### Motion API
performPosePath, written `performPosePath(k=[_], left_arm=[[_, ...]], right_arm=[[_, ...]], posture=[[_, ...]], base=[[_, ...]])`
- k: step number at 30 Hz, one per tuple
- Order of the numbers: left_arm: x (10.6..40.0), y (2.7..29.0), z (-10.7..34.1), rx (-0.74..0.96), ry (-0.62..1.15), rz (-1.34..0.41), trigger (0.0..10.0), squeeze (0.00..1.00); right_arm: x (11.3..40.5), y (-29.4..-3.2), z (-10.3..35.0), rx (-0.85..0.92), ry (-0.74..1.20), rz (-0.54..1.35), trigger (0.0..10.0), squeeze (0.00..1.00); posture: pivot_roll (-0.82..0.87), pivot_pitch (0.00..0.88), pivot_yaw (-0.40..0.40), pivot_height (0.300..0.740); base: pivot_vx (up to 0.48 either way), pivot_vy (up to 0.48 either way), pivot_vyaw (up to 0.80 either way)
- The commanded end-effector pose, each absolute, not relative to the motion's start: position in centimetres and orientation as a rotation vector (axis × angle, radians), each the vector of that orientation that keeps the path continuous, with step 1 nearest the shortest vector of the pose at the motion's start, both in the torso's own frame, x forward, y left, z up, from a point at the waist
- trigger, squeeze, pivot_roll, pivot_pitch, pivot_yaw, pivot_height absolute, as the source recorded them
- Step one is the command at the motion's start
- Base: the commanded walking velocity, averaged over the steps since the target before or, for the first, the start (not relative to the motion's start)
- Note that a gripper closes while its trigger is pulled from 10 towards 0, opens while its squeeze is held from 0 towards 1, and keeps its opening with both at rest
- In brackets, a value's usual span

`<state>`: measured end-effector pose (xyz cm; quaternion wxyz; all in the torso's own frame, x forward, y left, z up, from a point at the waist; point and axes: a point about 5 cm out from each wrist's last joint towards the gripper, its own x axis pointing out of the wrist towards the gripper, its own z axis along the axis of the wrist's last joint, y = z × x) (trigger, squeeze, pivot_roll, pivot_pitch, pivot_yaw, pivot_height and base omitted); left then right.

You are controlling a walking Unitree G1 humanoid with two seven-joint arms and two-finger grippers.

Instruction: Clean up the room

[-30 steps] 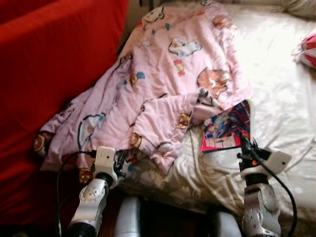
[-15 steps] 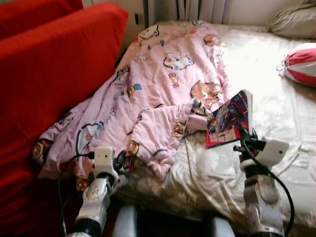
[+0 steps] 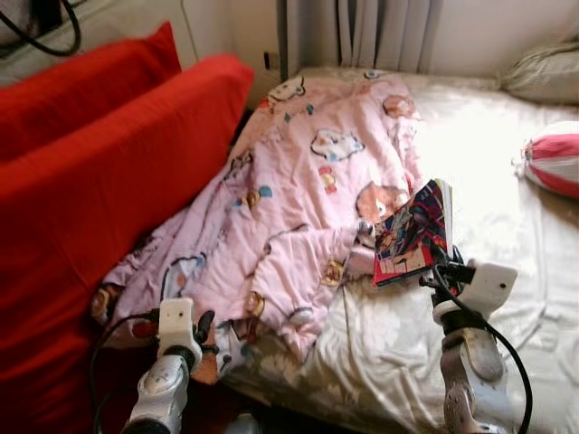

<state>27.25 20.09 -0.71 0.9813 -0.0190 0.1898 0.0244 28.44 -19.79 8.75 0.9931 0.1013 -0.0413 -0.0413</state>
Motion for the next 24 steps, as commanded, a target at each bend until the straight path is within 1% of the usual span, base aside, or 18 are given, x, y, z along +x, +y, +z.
performPosePath(k=[1, 7, 10, 14, 18, 24], left_arm=[[25.9, 20.7, -2.0, -0.022, 0.448, 0.068, 10.0, 0.00], [24.4, 20.9, -3.3, -0.020, 0.522, 0.091, 10.0, 0.00], [23.5, 20.8, -4.2, -0.022, 0.578, 0.091, 10.0, 0.00], [23.3, 20.4, -4.5, -0.034, 0.595, 0.090, 10.0, 0.00], [23.0, 20.1, -4.8, -0.042, 0.625, 0.096, 10.0, 0.00], [22.1, 20.4, -5.5, -0.036, 0.668, 0.112, 10.0, 0.00]], right_arm=[[28.4, -18.8, 8.9, 0.184, -0.090, -0.012, 10.0, 0.00], [28.0, -18.9, 8.5, 0.187, -0.066, -0.007, 10.0, 0.00], [27.6, -19.2, 7.8, 0.175, -0.042, -0.040, 10.0, 0.00], [27.6, -19.5, 7.0, 0.175, -0.010, -0.059, 10.0, 0.00], [28.0, -19.9, 6.7, 0.206, 0.017, -0.086, 10.0, 0.00], [28.6, -20.2, 7.3, 0.207, 0.006, -0.092, 10.0, 0.00]], posture=[[0.02, 0.000, 0.014, 0.740], [0.01, 0.000, 0.014, 0.740], [0.00, 0.000, 0.019, 0.740], [0.00, 0.000, 0.014, 0.740], [0.01, 0.000, -0.009, 0.740], [0.00, 0.000, -0.008, 0.740]], base=[[0.000, 0.000, 0.00], [0.000, 0.000, 0.00], [0.000, 0.000, 0.00], [0.000, 0.000, 0.00], [0.000, 0.000, 0.00], [0.000, 0.000, 0.00]])
